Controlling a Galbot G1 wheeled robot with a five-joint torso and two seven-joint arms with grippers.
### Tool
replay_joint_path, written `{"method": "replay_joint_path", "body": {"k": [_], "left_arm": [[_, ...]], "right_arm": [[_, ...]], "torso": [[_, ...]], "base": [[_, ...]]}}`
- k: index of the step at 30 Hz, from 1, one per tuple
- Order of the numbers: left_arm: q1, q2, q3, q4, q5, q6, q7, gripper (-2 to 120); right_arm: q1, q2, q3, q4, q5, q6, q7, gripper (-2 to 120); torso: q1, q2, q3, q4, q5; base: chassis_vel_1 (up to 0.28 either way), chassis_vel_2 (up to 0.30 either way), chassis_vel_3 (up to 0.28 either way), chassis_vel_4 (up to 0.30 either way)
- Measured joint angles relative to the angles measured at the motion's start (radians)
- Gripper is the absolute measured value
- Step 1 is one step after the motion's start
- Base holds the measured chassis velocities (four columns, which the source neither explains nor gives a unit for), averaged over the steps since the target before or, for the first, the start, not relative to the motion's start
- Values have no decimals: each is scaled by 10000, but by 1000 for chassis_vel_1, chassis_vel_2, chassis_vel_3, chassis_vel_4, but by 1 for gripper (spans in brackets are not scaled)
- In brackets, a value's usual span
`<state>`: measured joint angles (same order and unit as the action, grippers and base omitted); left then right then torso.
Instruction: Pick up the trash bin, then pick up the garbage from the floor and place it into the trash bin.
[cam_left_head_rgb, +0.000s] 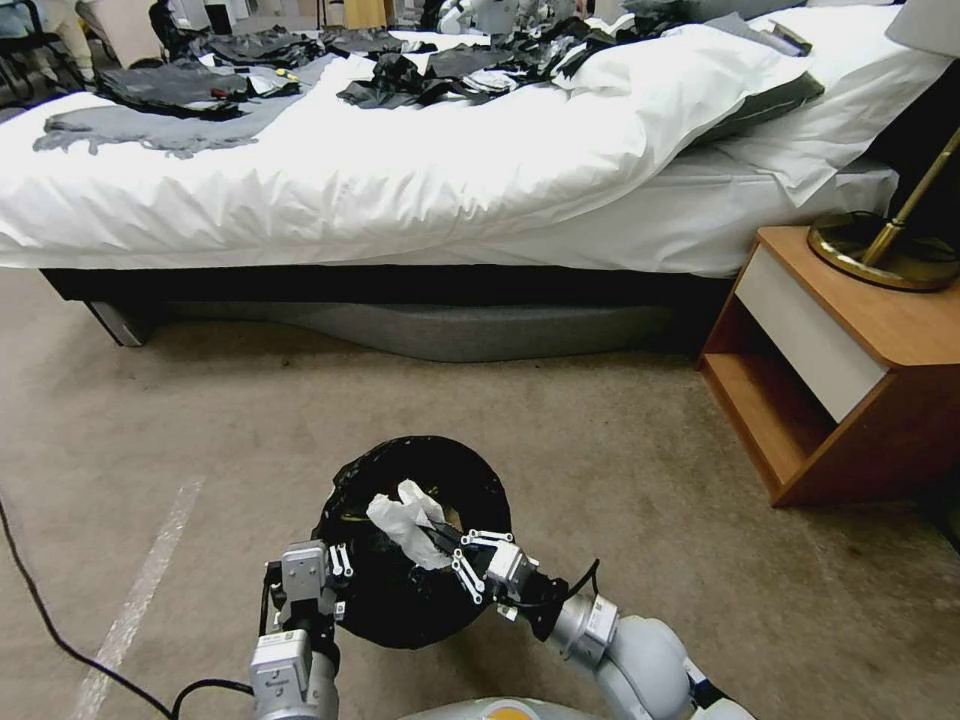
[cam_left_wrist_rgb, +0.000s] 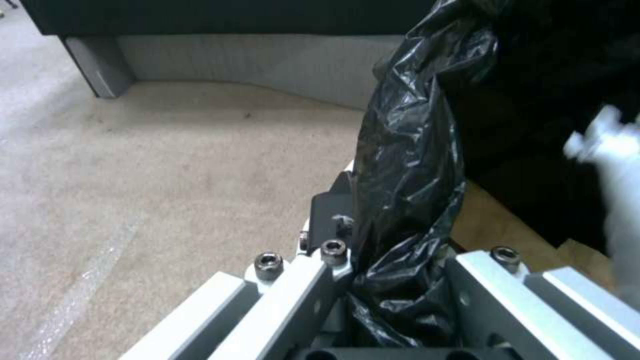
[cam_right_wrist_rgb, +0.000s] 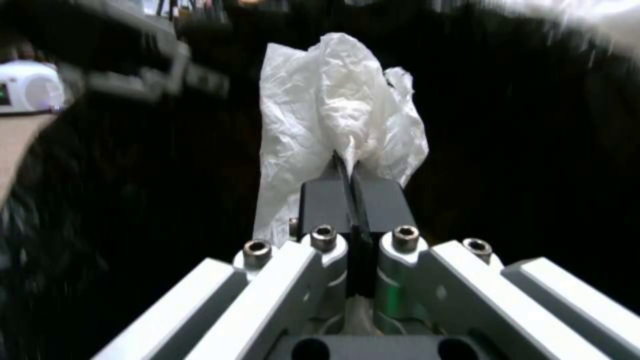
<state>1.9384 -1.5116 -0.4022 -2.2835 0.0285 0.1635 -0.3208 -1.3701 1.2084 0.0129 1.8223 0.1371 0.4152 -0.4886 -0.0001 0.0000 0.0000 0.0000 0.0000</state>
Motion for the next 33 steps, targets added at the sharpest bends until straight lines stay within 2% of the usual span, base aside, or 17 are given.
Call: {"method": "replay_joint_path", "body": {"k": [3,6,8,11,12,15,16,19,21,24,25,29,33], "left_arm": [[-8,15,-14,-53,-35,1,-1,1],[-48,7,-15,-113,-41,16,-3,1],[-50,3,-10,-144,-41,18,-4,1],[-42,-5,-9,-201,-42,19,-5,1],[-42,-5,-9,-201,-42,19,-5,1],[-19,-8,-10,-239,-44,19,-6,1],[-19,-8,-10,-239,-44,19,-6,1],[-9,-25,-6,-244,-39,18,-7,1],[-5,-29,-2,-244,-36,18,-7,1],[8,-40,15,-244,-18,8,-6,1],[8,-40,15,-244,-18,8,-6,1],[11,-44,16,-227,-16,-20,-6,1],[10,-54,25,-194,-12,-27,-6,1]], "right_arm": [[42,37,52,-389,20,-8,-82,5],[189,122,86,-856,46,-48,-136,20],[235,158,88,-1002,47,-73,-136,23],[318,215,101,-1269,46,-213,-203,36],[318,215,101,-1269,46,-213,-203,36],[388,214,87,-1313,44,-285,-253,51],[388,214,87,-1313,44,-285,-253,51],[502,236,69,-1286,48,-330,-271,66],[522,238,65,-1281,48,-337,-273,69],[587,243,57,-1262,57,-356,-278,84],[587,243,57,-1262,57,-356,-278,84],[617,267,53,-1234,59,-362,-278,100],[623,271,50,-1201,57,-362,-278,107]], "torso": [[0,0,0,0,0],[0,0,0,0,0],[0,0,0,0,-1],[0,0,0,0,-1],[0,0,0,0,-1],[0,0,0,0,-1],[0,0,0,0,-1],[0,0,1,0,0],[0,0,0,0,-1],[0,0,0,0,-1],[0,0,0,0,-1],[0,0,0,0,-1],[0,-1,0,0,0]], "base": [[0,0,0,0],[0,0,0,0],[0,0,0,0],[0,0,0,0],[0,0,0,0],[0,0,0,0],[0,0,0,0],[0,0,0,0],[0,0,0,0],[0,0,0,0],[0,0,0,0],[0,0,0,0],[0,0,0,0]]}}
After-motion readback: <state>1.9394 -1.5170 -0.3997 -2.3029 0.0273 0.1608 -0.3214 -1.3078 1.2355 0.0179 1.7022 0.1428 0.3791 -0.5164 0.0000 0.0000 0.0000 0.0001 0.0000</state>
